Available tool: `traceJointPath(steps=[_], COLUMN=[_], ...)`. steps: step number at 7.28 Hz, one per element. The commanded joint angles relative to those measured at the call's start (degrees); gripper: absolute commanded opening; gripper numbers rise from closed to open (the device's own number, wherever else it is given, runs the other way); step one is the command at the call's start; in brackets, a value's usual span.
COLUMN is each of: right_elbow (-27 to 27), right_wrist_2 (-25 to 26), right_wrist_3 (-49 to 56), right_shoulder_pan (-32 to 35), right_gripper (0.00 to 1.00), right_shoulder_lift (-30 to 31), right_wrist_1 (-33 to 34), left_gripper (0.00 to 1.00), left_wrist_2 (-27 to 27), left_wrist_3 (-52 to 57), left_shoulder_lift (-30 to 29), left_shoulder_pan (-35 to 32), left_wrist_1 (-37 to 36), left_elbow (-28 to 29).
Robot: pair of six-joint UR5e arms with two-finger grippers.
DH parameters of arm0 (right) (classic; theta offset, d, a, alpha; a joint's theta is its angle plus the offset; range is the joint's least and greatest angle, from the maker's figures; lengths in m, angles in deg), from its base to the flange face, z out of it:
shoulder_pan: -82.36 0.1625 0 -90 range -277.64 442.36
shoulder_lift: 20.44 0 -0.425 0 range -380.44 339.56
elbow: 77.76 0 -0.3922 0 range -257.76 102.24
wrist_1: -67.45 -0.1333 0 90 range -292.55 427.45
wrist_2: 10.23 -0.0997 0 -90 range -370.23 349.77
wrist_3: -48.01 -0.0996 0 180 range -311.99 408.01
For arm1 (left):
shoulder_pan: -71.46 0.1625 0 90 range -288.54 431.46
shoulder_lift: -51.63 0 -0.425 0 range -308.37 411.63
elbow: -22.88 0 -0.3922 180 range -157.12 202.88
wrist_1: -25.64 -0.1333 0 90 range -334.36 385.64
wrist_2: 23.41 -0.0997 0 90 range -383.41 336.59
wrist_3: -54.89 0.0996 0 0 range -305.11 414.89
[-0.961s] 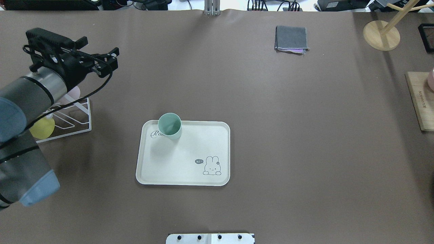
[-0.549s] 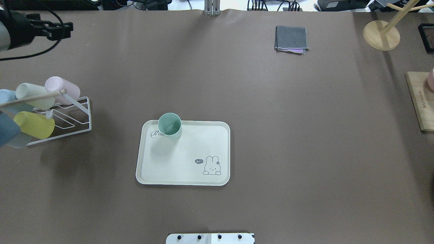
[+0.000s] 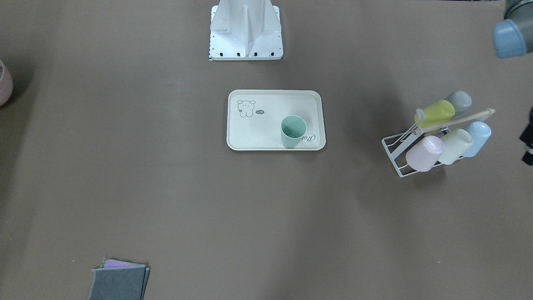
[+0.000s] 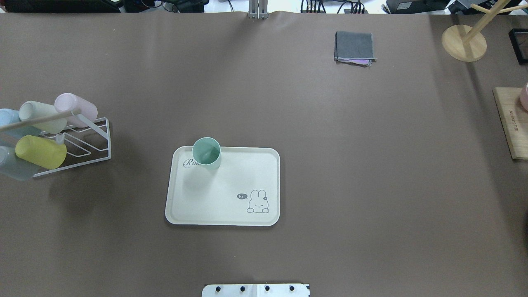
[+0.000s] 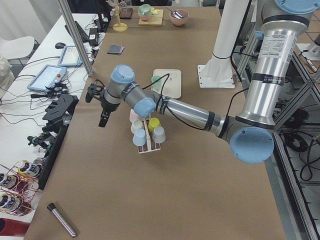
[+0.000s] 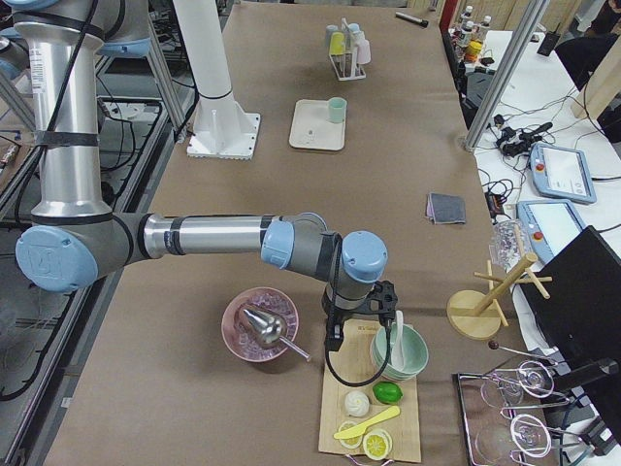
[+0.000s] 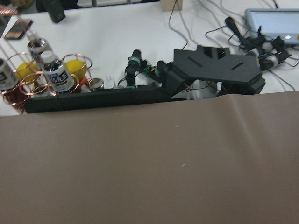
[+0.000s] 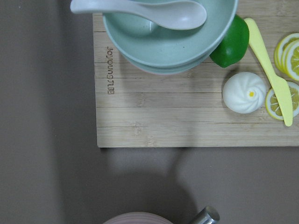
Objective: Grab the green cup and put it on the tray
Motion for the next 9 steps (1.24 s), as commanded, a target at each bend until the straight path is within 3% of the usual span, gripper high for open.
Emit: traceJointPath(steps=[1, 2, 4, 7, 9], right_elbow=[-0.85, -0.85, -0.94, -2.78, -2.96], right_wrist_2=[0.23, 0.32, 0.14, 0.23, 0.49], right_wrist_3=[-0.09, -0.09, -0.53, -3.34, -3.26], right_shoulder_pan=[0.24, 0.25, 0.25, 0.25, 0.25], right_gripper=[1.00, 1.00, 1.00, 1.00, 1.00], right_shoulder_lift=[0.72, 0.90, 0.90, 2.48, 2.83], right_wrist_1=[0.16, 0.33, 0.33, 0.07, 0.07], left_gripper=[0.98, 0.98, 0.98, 0.98, 0.98], left_wrist_2=[3.92, 3.92, 4.18, 11.54, 12.18], left_wrist_3=[6.11, 10.82, 15.17, 15.70, 17.97], left_shoulder_lift=[0.12, 0.20, -0.15, -1.28, -1.91], left_shoulder_pan=[-3.53, -4.23, -4.50, -7.83, -8.46], left_wrist_1=[-4.54, -6.13, -13.06, -21.92, -25.48], left_elbow=[7.78, 9.98, 8.87, 8.68, 7.72])
